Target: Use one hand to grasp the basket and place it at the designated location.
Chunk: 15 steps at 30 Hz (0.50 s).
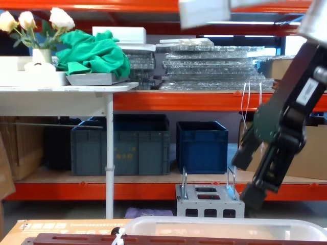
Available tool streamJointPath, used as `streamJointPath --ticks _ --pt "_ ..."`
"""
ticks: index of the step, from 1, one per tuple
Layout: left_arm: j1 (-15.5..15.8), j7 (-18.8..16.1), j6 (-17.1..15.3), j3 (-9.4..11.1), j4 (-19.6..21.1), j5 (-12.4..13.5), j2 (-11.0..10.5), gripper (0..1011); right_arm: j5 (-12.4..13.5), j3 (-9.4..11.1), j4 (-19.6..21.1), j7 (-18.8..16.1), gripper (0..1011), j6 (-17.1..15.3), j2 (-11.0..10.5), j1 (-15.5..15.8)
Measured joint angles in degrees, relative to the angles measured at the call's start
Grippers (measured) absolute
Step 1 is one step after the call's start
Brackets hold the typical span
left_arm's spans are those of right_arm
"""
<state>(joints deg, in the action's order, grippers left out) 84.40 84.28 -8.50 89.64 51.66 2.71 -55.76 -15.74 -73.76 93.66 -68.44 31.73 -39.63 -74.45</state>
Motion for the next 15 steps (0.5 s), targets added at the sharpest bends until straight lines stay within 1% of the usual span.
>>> streamJointPath --ticks 5,10,14,15 --pt "0.0 0.0 0.0 0.0 0.0 0.0 0.0 0 -1.8 -1.2 -0.7 0.2 1000 -0.9 1.1 0.3" --pt "0.0 0.0 0.0 0.0 0.0 0.0 0.0 0 -4.0 -2.8 -1.7 0.4 1000 -2.1 2.8 0.7" --pt "0.0 0.0 0.0 0.0 0.0 0.0 0.0 0 -5.3 -3.9 -2.2 0.5 1000 -2.8 3.7 1.1" --pt "0.0 0.0 0.0 0.0 0.0 0.0 0.0 0 -5.3 -3.9 -2.2 0.5 1000 -2.8 3.7 1.1"
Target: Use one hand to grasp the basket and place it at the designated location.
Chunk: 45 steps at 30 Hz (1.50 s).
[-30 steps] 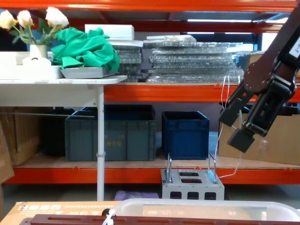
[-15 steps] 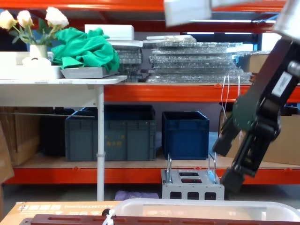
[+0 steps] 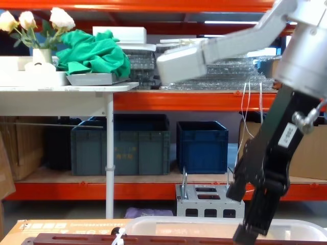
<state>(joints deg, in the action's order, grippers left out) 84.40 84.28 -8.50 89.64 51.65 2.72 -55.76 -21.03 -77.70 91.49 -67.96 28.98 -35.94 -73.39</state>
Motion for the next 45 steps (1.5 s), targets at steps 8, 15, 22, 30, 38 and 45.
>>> streamJointPath --ticks 8,15,22,30,38,45 --pt "0.0 0.0 0.0 0.0 0.0 0.0 0.0 0 -1.5 -1.9 -0.5 0.0 1000 -1.3 1.5 0.6" --pt "0.0 0.0 0.0 0.0 0.0 0.0 0.0 0 -2.3 -3.2 -1.0 -0.2 1001 -2.2 2.6 0.9" --pt "0.0 0.0 0.0 0.0 0.0 0.0 0.0 0 -3.4 -4.2 -1.6 -0.2 1000 -2.7 3.4 1.1" --pt "0.0 0.0 0.0 0.0 0.0 0.0 0.0 0 -4.6 -5.3 -2.9 -0.2 1000 -3.1 4.6 1.3" --pt "0.0 0.0 0.0 0.0 0.0 0.0 0.0 0 -5.3 -5.9 -3.4 -0.1 1000 -3.5 5.1 1.4" --pt "0.0 0.0 0.0 0.0 0.0 0.0 0.0 0 -5.8 -6.2 -4.6 0.1 934 -3.9 5.7 1.6"
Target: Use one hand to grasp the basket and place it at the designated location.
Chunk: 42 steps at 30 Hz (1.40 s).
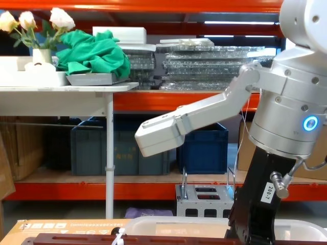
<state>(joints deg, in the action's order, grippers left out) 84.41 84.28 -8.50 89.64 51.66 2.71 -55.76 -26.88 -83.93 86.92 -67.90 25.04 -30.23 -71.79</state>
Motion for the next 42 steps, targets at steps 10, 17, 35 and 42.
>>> streamJointPath --ticks 10,17,35,42 --pt "0.0 0.0 0.0 0.0 0.0 0.0 0.0 0 0.1 0.1 -1.0 0.3 651 0.4 0.2 0.0" --pt "0.0 0.0 0.0 0.0 0.0 0.0 0.0 0 1.1 0.6 -2.3 0.3 449 0.7 0.6 -0.4" --pt "0.0 0.0 0.0 0.0 0.0 0.0 0.0 0 2.3 1.0 -2.6 0.2 140 1.2 0.4 -0.7" --pt "0.0 0.0 0.0 0.0 0.0 0.0 0.0 0 2.5 1.1 -2.1 0.3 116 1.3 0.0 -0.6"
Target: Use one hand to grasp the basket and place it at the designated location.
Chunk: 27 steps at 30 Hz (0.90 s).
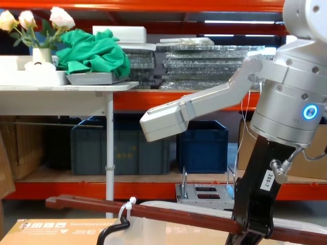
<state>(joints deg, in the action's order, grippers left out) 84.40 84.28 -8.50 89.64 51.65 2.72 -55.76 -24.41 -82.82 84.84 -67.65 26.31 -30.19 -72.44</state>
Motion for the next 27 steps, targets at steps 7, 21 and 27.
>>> streamJointPath --ticks 7,21,27 --pt "0.0 0.0 0.0 0.0 0.0 0.0 0.0 0 0.7 0.6 1.0 0.0 101 0.2 -0.8 -0.1" --pt "0.0 0.0 0.0 0.0 0.0 0.0 0.0 0 1.6 1.8 2.5 0.2 101 0.2 -2.4 -0.5" --pt "0.0 0.0 0.0 0.0 0.0 0.0 0.0 0 2.5 2.7 3.1 0.0 100 0.1 -3.3 -0.9"
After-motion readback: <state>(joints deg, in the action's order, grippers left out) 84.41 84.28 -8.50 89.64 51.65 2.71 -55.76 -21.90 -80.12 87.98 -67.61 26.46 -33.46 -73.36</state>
